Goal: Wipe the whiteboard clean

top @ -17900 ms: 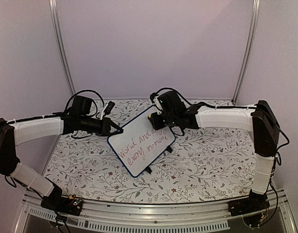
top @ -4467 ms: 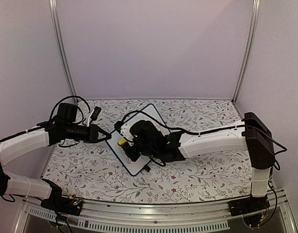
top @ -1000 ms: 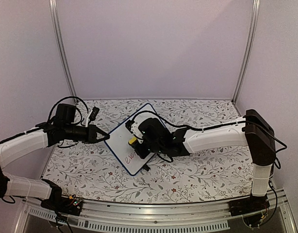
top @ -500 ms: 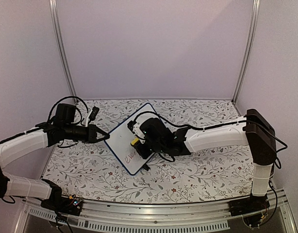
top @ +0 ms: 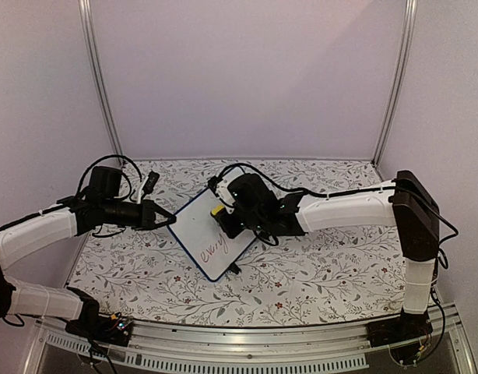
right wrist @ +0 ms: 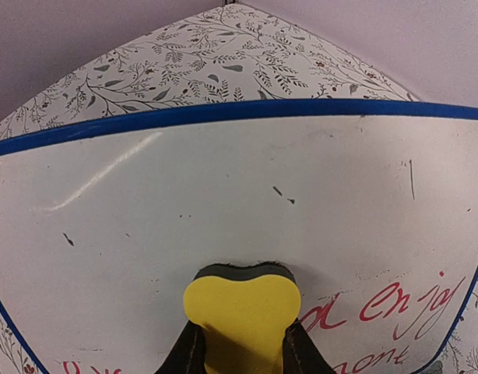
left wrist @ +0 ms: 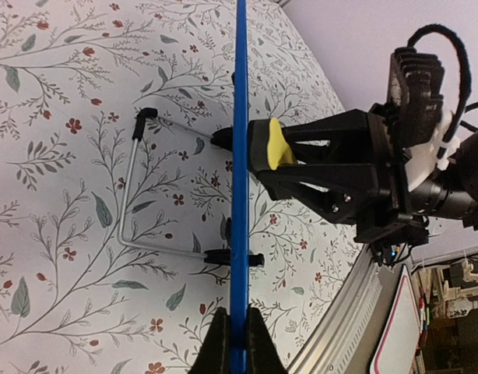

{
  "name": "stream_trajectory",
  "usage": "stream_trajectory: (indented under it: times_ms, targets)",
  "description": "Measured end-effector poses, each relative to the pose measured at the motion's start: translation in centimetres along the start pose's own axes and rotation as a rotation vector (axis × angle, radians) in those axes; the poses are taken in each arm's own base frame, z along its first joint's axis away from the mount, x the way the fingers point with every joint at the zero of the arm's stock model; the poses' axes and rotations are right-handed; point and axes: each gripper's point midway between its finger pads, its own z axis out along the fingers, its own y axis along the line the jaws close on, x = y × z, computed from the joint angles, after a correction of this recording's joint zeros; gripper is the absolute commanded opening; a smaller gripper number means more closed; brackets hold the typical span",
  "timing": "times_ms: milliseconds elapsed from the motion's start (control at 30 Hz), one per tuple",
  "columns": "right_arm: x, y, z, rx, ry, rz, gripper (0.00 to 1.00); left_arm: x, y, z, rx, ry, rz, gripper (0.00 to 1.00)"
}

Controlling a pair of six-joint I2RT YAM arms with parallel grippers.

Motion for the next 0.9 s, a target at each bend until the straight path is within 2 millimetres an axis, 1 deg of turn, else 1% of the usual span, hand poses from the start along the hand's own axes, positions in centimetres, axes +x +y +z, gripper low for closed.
stream_trajectory:
  times_ms: [133,267,433,733,833,900]
  targets:
    - [1.8,0.3,0.2,-0.021,0.019,0.012,0.20,0.1,0.4,0.0,-0.016,0.002,-0.009,0.00]
    - [3.5,0.7,-0.2,-0.040,0.036,0.024,0.20,0.1,0.4,0.0,-0.016,0.002,-0.010,0.00]
    - [5.0,0.9,-0.5,-0.046,0.052,0.044,0.20,0.1,0.4,0.0,-0.014,0.002,-0.010,0.00]
    - [5.0,0.9,-0.5,-0.042,0.045,0.064,0.20,0.1,0.3,0.0,-0.012,0.002,-0.009,0.00]
    - [4.6,0.5,-0.6,-0.028,0.056,0.057,0.20,0.0,0.3,0.0,-0.011,0.001,-0.008,0.00]
    - [3.9,0.1,-0.6,-0.018,0.060,0.052,0.20,0.0,0.3,0.0,-0.007,0.002,-0.008,0.00]
